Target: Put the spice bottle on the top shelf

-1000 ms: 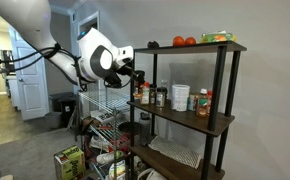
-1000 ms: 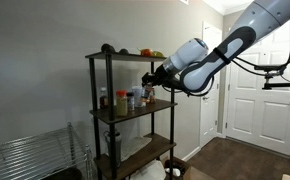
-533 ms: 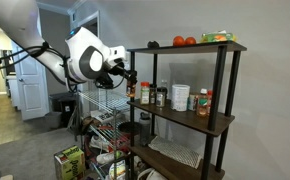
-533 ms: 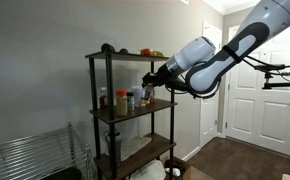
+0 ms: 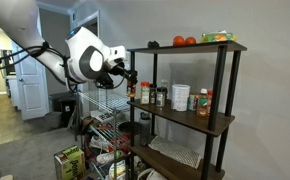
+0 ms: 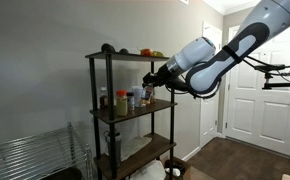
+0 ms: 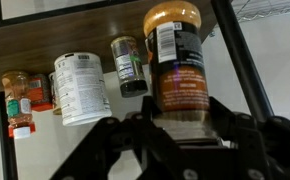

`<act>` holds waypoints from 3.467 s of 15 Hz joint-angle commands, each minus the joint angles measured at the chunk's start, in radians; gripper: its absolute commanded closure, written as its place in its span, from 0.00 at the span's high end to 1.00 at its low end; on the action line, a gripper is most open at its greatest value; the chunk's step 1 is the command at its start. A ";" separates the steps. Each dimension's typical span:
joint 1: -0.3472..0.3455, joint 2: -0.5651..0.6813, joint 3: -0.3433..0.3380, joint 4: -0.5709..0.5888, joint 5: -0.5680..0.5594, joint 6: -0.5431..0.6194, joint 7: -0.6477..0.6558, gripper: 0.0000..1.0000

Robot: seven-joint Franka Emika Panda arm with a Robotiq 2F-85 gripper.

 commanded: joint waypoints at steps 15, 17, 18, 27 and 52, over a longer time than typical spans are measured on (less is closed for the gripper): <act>-0.168 -0.332 0.235 0.015 -0.113 -0.303 -0.050 0.31; -0.213 -0.318 0.263 0.039 -0.117 -0.270 -0.024 0.31; -0.234 -0.312 0.276 0.052 -0.114 -0.258 -0.015 0.31; -0.258 -0.258 0.330 0.288 -0.083 -0.343 -0.034 0.31; -0.247 0.180 0.334 0.928 0.022 -0.799 0.004 0.31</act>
